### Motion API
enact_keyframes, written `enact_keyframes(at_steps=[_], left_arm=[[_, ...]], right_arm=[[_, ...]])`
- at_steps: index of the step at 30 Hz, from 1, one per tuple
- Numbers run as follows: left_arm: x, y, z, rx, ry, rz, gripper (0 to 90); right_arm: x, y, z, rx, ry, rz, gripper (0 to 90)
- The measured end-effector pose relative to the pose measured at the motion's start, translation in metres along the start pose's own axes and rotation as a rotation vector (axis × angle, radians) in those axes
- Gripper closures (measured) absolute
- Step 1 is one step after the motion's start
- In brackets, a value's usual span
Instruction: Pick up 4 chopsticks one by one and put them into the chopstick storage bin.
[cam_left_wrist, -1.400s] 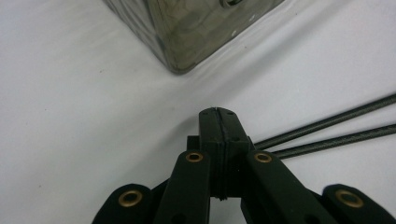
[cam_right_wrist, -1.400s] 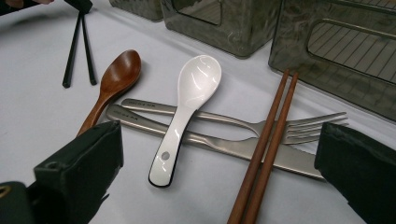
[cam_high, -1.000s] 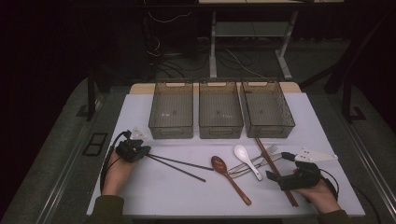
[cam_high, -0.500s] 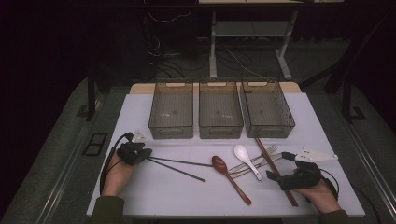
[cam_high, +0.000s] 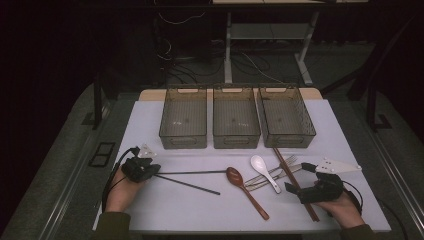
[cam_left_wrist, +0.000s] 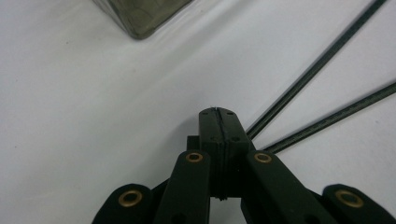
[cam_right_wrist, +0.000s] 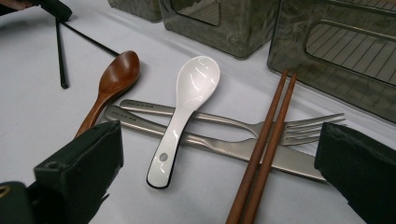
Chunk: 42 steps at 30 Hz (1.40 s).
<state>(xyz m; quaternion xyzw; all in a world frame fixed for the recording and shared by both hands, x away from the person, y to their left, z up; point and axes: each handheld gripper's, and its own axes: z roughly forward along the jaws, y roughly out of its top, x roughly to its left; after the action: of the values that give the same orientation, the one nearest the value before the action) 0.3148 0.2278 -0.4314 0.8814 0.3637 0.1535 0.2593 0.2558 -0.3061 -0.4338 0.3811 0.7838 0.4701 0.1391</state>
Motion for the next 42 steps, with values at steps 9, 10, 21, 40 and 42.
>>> enact_keyframes(at_steps=[9,10,21,40,42], left_arm=[[-0.008,-0.005,-0.005,0.007,-0.012,0.012,89.3],[-0.009,-0.005,-0.005,0.005,-0.014,0.012,89.3],[-0.017,-0.015,-0.015,0.018,-0.013,0.008,89.3],[-0.022,-0.030,-0.029,0.023,-0.019,-0.007,89.3],[-0.023,-0.032,-0.030,0.024,-0.019,-0.011,89.3]], right_arm=[[0.000,0.000,0.000,-0.001,-0.001,-0.001,1.0],[0.000,0.000,0.000,-0.001,-0.001,0.001,1.0],[0.000,0.000,0.000,-0.003,-0.002,0.000,1.0],[-0.001,0.000,0.000,-0.001,-0.003,-0.001,1.0],[-0.001,0.000,0.001,0.000,-0.002,-0.002,1.0]])
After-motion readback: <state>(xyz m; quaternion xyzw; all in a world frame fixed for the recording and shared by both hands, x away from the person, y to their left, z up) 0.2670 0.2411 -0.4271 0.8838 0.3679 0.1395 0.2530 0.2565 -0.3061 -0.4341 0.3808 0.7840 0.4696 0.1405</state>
